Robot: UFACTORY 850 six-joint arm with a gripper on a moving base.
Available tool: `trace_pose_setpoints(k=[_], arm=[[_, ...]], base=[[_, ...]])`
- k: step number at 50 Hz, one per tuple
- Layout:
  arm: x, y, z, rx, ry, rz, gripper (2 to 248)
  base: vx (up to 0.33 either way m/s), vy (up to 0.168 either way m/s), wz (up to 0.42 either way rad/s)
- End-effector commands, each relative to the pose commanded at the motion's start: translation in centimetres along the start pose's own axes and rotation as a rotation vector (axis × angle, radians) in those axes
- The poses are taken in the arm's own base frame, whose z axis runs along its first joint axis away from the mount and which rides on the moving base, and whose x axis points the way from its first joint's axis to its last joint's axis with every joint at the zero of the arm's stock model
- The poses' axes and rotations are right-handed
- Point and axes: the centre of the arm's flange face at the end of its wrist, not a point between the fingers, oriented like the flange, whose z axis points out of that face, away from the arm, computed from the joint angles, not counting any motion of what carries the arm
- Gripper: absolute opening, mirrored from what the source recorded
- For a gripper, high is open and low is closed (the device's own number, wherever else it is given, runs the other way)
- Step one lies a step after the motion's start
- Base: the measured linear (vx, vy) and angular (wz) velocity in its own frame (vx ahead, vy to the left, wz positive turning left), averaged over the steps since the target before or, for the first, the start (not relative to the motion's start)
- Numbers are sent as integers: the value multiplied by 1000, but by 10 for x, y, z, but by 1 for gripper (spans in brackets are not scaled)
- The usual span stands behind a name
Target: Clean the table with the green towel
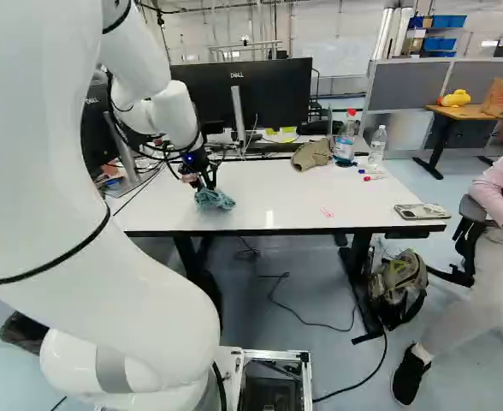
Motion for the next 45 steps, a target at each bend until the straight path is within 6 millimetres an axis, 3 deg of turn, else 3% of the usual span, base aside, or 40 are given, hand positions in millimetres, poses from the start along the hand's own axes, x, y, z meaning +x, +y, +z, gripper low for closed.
trace_pose_setpoints(k=[18, 45], arm=[[-25, -24, -8, 19, 2, -55, 38], [-76, -40, -22, 37, 15, -104, 38]], base=[[0, 0, 0], [0, 0, 0]])
